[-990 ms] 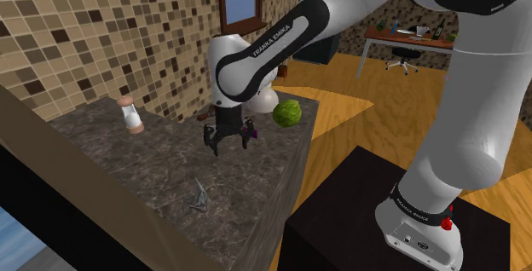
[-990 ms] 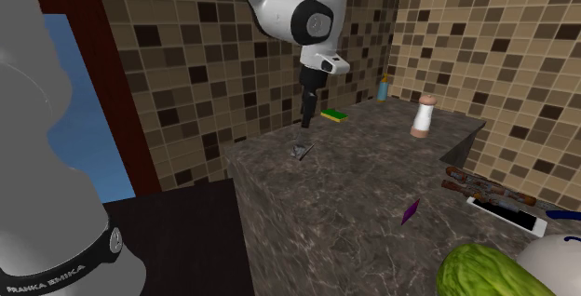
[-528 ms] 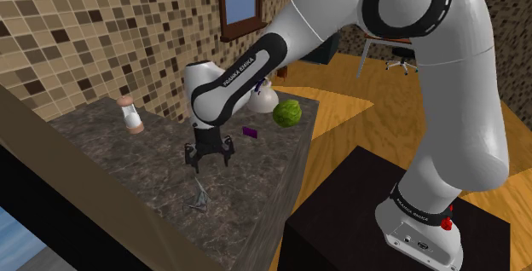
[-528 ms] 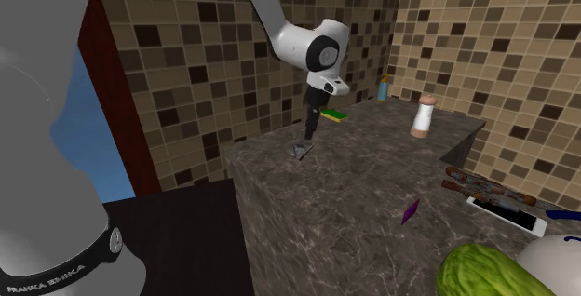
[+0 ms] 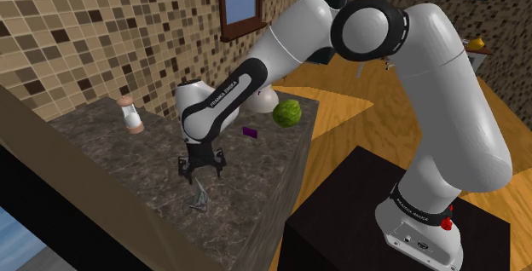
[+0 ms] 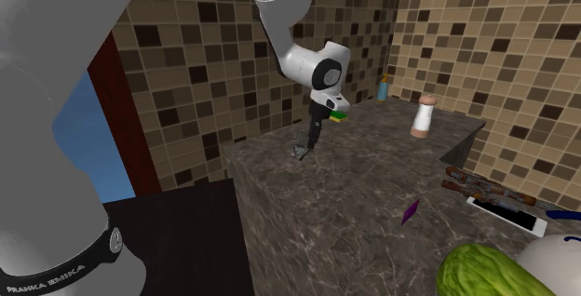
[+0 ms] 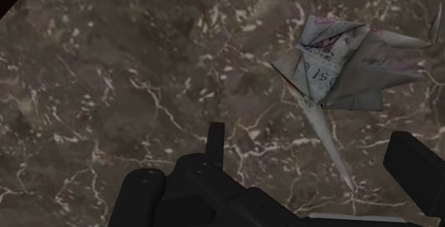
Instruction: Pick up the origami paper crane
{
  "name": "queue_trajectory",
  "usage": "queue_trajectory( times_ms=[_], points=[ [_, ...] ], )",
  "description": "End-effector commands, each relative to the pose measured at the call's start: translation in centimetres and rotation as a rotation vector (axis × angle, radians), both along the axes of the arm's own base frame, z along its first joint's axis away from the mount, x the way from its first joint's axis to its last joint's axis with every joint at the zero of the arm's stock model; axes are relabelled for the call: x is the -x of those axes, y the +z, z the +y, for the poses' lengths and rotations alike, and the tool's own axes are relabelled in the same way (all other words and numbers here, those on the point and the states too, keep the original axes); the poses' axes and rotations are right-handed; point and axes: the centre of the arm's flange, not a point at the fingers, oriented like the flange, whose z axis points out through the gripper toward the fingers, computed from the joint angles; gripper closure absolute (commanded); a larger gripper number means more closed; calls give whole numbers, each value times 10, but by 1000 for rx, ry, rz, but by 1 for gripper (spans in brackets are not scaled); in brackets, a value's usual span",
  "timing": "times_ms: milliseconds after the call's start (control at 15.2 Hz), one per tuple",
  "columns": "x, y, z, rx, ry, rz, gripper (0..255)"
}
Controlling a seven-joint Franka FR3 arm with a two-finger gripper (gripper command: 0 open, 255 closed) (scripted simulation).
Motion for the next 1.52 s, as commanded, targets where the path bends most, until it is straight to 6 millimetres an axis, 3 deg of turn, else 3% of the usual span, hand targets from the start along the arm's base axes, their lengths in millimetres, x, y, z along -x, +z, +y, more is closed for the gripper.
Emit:
queue_trajectory(
  times_ms=[0,198,264,858,1452],
  points=[
    [-1,-11,0,0,0,0,0],
    [-1,-19,0,0,0,0,0],
    [-1,-20,-1,0,0,0,255],
    [-1,-19,0,0,0,0,255],
    [-1,28,0,0,0,0,255]
  ],
)
